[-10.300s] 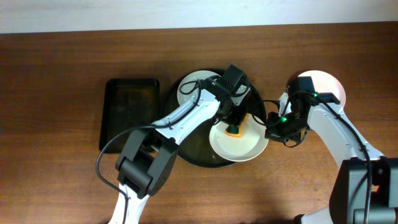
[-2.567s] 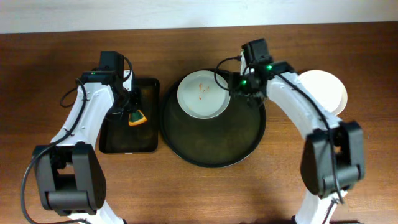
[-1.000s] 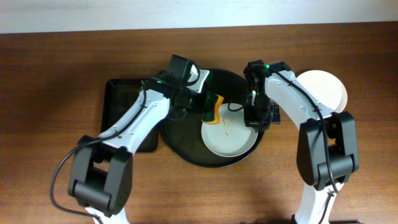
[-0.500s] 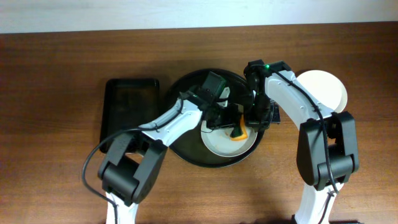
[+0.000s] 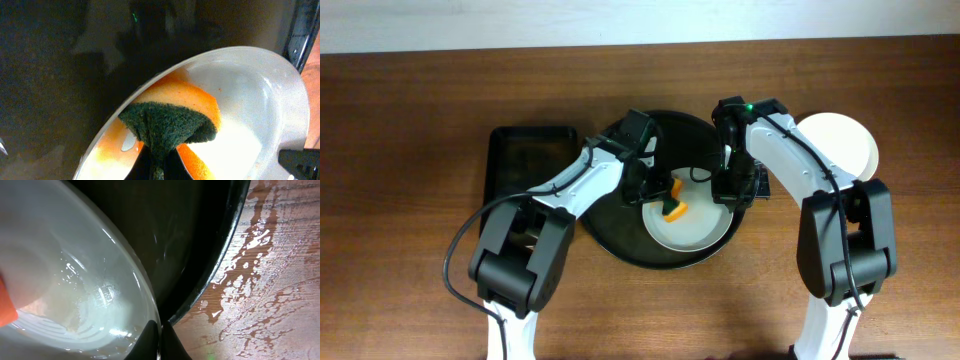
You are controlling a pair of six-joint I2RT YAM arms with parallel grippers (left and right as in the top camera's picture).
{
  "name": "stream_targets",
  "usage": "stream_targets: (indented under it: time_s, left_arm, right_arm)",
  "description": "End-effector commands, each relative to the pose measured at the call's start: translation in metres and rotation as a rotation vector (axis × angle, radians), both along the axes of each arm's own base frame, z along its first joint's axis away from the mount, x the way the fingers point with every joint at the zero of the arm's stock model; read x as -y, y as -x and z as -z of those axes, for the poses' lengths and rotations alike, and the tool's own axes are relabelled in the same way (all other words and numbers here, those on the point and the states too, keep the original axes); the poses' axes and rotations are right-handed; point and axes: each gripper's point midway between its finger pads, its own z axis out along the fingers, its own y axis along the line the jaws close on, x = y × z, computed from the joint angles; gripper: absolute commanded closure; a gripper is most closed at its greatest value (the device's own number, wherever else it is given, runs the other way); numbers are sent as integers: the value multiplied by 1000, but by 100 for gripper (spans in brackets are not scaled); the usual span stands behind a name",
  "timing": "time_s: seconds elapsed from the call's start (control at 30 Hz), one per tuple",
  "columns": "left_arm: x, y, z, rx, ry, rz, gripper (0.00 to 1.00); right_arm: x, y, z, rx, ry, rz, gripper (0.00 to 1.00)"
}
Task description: Clean dirty plates on tray and stack at the side
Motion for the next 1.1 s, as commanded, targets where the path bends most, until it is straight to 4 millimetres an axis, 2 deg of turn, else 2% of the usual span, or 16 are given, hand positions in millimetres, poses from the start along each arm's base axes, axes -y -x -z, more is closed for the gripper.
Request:
stream_targets:
  time_s: [0.0,0.07,0.1,0.13,0.27,0.33,0.43,0.53,0.63,0.7,0.8,0.87,0.97,1.07]
  left_arm:
    - [-11,7,8,-2,-30,70,100]
    - [-17,1,-5,84,-63,119,100]
    - [-22,-1,-6,100,-94,118,100]
    - [-38,-4,-3,121,-184,104,100]
    - [-57,-15,-4,197,-295,135,100]
    - [-55,-23,-22,257,-291,144,100]
    - [-54,-38,-63,373,-279,110,100]
    - [-57,-44,-85,426,-257,88,100]
    - [-82,-54,-104,446,-257,24,100]
    - [-116,-57,-116,431,-274,-45,100]
    - [-175,-55,-121,358,-315,-159,100]
    - [-200,-53,-118,317,-330,-207,100]
    - [-219,-53,-116,296,-341,-250,100]
    - [-223,-54,-116,295,-346,-259,100]
  right_arm:
    - [-2,3,-6,9,-3,-16,96]
    - [-2,3,-6,9,-2,-17,96]
    - [-2,3,-6,9,-2,-17,96]
    - [-2,3,-6,9,-2,-16,96]
    - [-1,4,-6,2,4,-17,96]
    - [1,4,-6,6,15,-18,96]
    - [4,3,-6,10,29,-20,96]
    - [5,2,-6,12,36,-22,96]
    - [7,2,-6,15,48,-24,96]
    - [17,-4,-7,42,105,-32,96]
    - [39,-33,-30,171,248,-39,96]
    - [48,-52,-56,269,310,-38,96]
    - [54,-67,-97,408,345,-21,96]
    - [66,-70,-130,512,453,-31,96]
